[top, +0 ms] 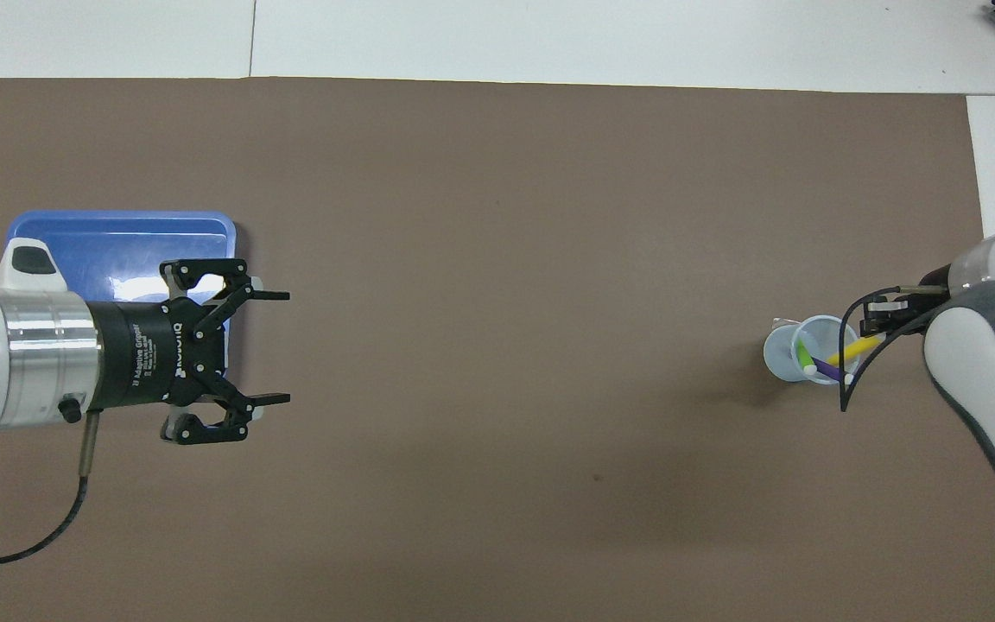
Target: Right arm passes pens to left for tray arrangement
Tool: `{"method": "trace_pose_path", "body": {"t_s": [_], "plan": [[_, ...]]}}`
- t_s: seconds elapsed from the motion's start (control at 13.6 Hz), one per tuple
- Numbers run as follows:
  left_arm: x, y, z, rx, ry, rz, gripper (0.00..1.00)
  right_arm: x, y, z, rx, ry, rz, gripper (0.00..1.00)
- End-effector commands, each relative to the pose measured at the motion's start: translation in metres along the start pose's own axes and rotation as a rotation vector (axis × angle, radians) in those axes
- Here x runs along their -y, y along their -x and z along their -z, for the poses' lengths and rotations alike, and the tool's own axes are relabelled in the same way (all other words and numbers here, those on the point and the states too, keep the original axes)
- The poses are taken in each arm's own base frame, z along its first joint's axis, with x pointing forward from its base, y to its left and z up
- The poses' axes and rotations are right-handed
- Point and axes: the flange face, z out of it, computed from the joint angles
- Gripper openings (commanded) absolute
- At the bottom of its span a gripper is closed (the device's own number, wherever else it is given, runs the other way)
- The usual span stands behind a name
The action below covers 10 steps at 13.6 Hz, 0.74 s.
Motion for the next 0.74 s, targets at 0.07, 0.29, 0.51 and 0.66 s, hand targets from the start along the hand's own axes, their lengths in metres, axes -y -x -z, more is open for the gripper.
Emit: {"method": "trace_pose_path", "body": {"t_s": [0.07,0.29,0.51,0.66], "plan": [[0.031,0.006,-0.028,0.104,0.101,0.092,0.96,0.006,0.004,0.047,-0.001,-0.011,0.059,0.00],[0.042,0.015,-0.056,0.148,0.161,0.125,1.00,0.011,0.003,0.050,-0.014,-0.010,0.149,0.00],[0.050,0.018,-0.076,0.195,0.232,0.193,1.00,0.017,-0.001,0.076,-0.062,-0.041,0.147,0.00],[0.050,0.020,-0.081,0.208,0.237,0.209,1.00,0.026,0.001,0.092,-0.091,-0.117,0.131,0.00]]}}
